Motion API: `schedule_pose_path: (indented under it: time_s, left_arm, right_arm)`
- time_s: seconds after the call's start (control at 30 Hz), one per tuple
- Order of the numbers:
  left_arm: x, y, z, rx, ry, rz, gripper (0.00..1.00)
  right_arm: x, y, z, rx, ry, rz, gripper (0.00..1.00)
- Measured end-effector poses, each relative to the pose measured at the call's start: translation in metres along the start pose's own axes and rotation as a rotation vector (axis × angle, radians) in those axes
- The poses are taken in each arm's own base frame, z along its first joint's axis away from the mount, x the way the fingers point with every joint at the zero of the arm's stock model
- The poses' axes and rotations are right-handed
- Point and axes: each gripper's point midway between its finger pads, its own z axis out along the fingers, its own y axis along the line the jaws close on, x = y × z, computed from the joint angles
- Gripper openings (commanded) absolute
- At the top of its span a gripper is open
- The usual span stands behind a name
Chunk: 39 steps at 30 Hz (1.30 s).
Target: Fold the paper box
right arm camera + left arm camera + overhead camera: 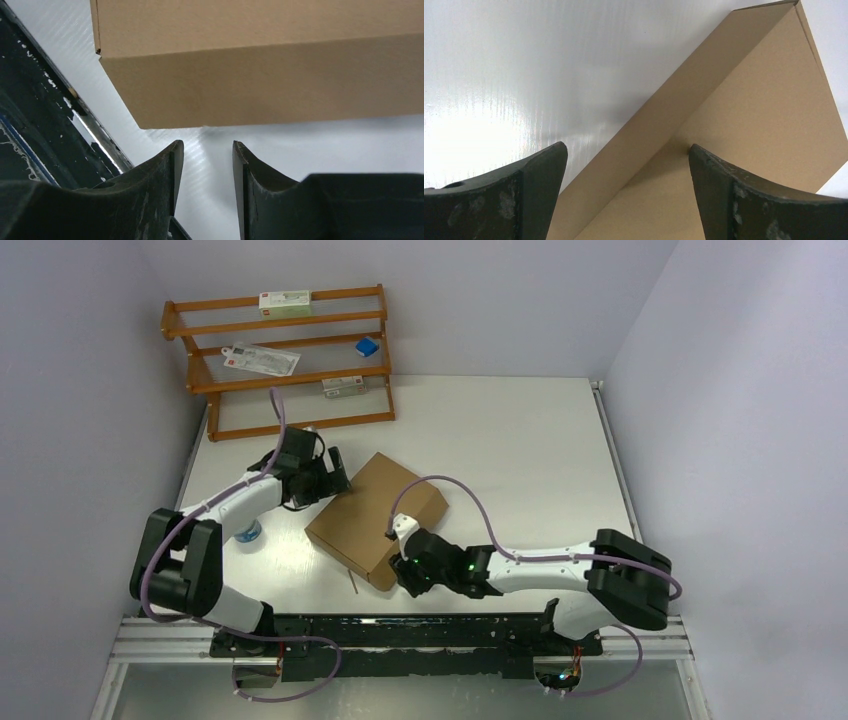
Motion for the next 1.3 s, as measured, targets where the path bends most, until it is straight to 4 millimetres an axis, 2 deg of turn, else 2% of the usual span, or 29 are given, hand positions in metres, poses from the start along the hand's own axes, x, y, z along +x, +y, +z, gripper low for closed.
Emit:
schedule_pose_path:
  time_s: [0.13,0.27,0.57,0.97,1.2,1.3]
  left_arm:
    - [0.004,0.002,-0.002,0.007,-0.009,-0.011,0.94]
    - [0.01,0.001,-0.002,0.036,-0.017,-0.031,0.93]
    - [0.016,-0.002,0.001,0.106,-0.054,-0.078,0.91]
    - [0.016,-0.001,-0.005,0.14,-0.116,-0.08,0.92]
    - [0.017,0.0,-0.009,0.065,-0.047,-0.084,0.95]
    - [0.014,0.008,-0.014,0.011,-0.043,-0.077,0.95]
  right_arm:
    - [0.006,0.011,0.01,-0.029,0.028,-0.002,0.44]
    - [0.012,0.012,0.021,-0.022,0.045,0.02,0.43]
    - [-0.004,0.024,0.038,-0.022,-0.016,0.098,0.43]
    - [-0.016,-0.006,0.047,0.143,-0.071,0.136,0.46]
    - [-0.002,-0.024,0.03,0.164,-0.058,0.088,0.47]
    - [0.005,-0.023,0.021,0.13,-0.037,0.062,0.46]
